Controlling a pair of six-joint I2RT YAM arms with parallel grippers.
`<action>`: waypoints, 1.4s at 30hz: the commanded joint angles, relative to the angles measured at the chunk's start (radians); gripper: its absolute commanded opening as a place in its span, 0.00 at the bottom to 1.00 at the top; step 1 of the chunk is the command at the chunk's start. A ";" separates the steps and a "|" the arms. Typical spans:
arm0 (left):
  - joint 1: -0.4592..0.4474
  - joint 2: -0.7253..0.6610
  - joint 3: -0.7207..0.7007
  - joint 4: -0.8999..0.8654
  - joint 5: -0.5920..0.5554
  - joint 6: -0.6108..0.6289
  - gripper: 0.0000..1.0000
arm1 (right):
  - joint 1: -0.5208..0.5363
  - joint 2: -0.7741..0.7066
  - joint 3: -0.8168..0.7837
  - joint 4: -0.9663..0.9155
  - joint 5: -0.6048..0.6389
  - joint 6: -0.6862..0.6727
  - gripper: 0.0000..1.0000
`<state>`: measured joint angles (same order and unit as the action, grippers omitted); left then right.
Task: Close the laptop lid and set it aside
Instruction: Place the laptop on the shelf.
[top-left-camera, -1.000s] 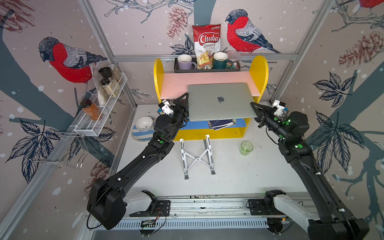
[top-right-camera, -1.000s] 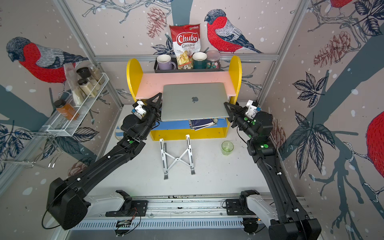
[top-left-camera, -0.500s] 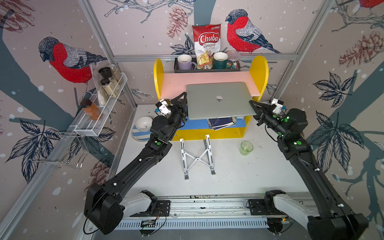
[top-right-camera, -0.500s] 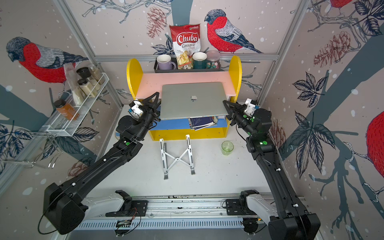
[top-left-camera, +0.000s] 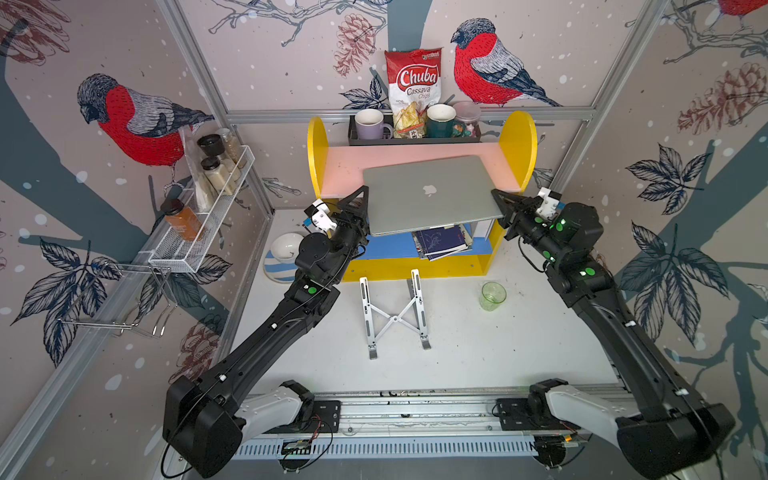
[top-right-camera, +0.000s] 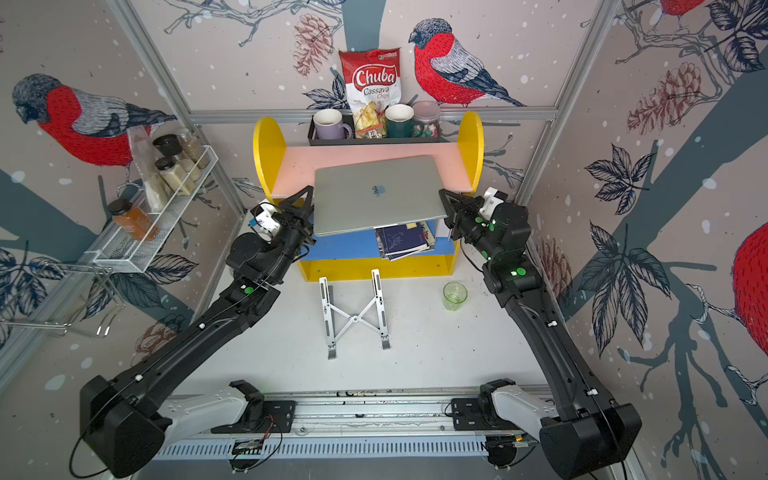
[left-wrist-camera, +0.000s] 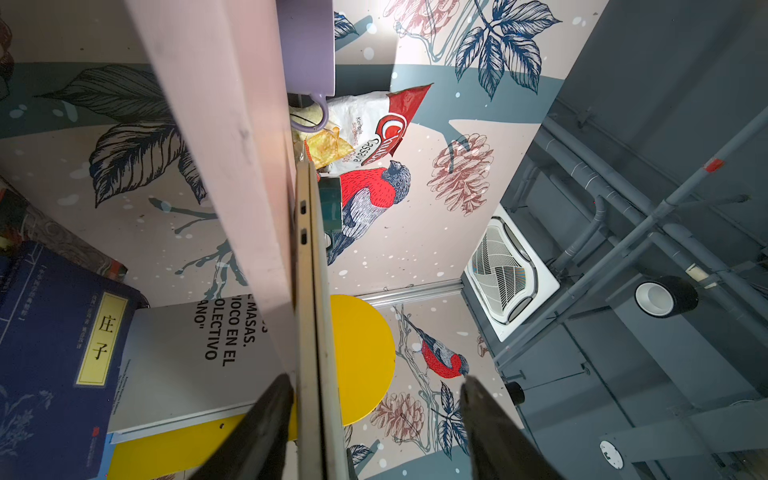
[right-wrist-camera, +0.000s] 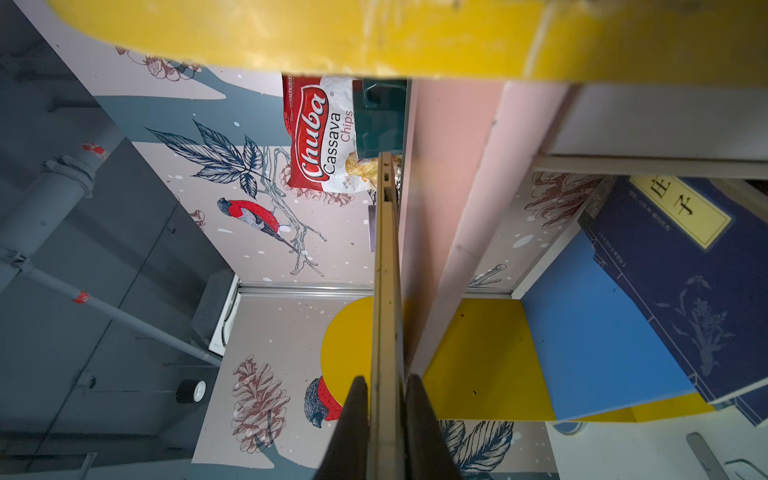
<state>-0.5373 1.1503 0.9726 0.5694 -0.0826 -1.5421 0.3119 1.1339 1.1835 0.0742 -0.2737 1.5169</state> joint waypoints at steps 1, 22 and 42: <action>-0.001 -0.007 -0.001 -0.011 0.061 0.015 0.60 | 0.013 0.013 0.014 0.064 0.043 -0.012 0.00; 0.003 -0.033 0.005 -0.061 0.066 0.033 0.57 | -0.028 0.091 0.094 0.053 0.060 -0.010 0.00; -0.016 0.017 0.044 -0.033 0.109 0.031 0.14 | 0.027 0.155 0.134 0.029 0.084 -0.060 0.01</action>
<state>-0.5480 1.1568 0.9958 0.4530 -0.0166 -1.5414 0.3325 1.2736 1.3003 0.0811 -0.1677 1.4631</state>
